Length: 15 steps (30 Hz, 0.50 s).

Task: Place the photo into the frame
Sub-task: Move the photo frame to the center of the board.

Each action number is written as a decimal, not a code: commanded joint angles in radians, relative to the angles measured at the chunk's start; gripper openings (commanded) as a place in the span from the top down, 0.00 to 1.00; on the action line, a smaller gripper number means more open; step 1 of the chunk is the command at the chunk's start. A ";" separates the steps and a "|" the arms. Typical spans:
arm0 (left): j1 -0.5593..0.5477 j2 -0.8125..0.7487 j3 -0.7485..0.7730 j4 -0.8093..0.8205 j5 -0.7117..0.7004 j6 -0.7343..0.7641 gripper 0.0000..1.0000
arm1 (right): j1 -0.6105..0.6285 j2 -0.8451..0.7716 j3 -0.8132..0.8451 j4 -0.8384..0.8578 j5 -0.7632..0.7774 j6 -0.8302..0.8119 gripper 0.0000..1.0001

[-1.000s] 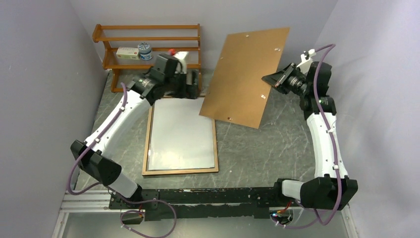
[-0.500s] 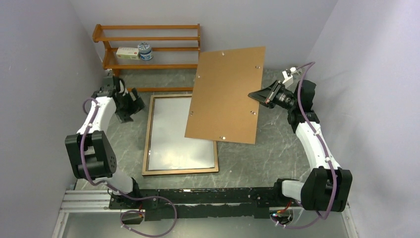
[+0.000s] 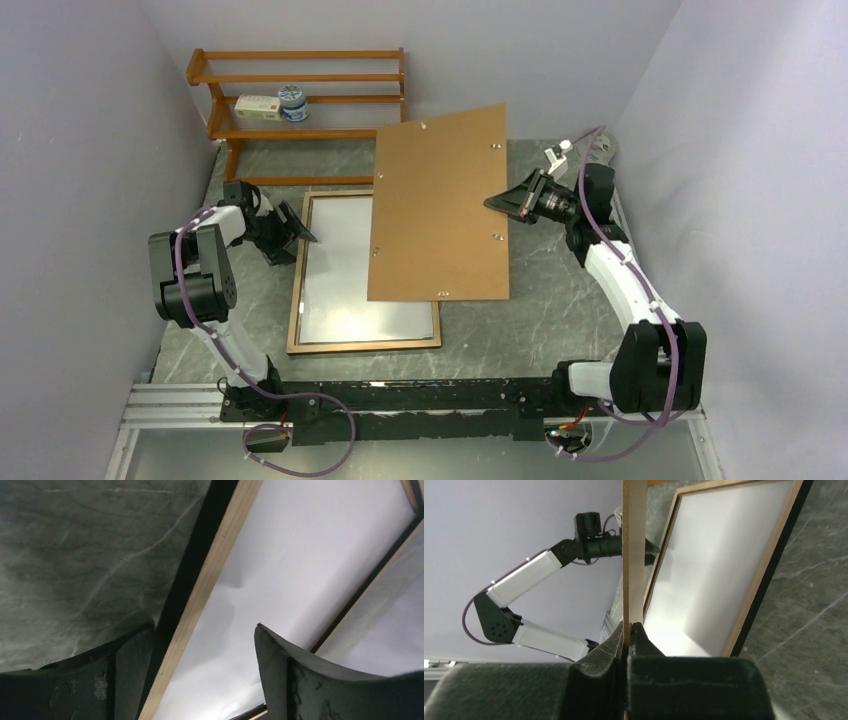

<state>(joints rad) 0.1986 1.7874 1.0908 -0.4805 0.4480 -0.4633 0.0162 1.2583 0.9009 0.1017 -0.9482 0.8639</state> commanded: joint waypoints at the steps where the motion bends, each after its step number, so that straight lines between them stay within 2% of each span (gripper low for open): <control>1: -0.015 0.007 0.001 0.080 0.144 -0.056 0.22 | 0.058 0.019 -0.004 0.112 0.006 -0.001 1.00; 6: -0.073 0.010 -0.022 0.147 0.225 -0.091 0.27 | 0.111 0.057 -0.026 0.131 0.036 0.005 1.00; 10: -0.126 0.010 -0.037 0.173 0.236 -0.126 0.27 | 0.139 0.078 -0.051 0.137 0.063 0.005 1.00; 15: -0.136 -0.037 -0.115 0.234 0.225 -0.212 0.32 | 0.162 0.096 -0.101 0.167 0.113 0.044 1.00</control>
<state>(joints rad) 0.0639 1.8034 1.0340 -0.3077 0.6315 -0.5900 0.1635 1.3560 0.8165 0.1440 -0.8650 0.8696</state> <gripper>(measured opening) 0.701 0.027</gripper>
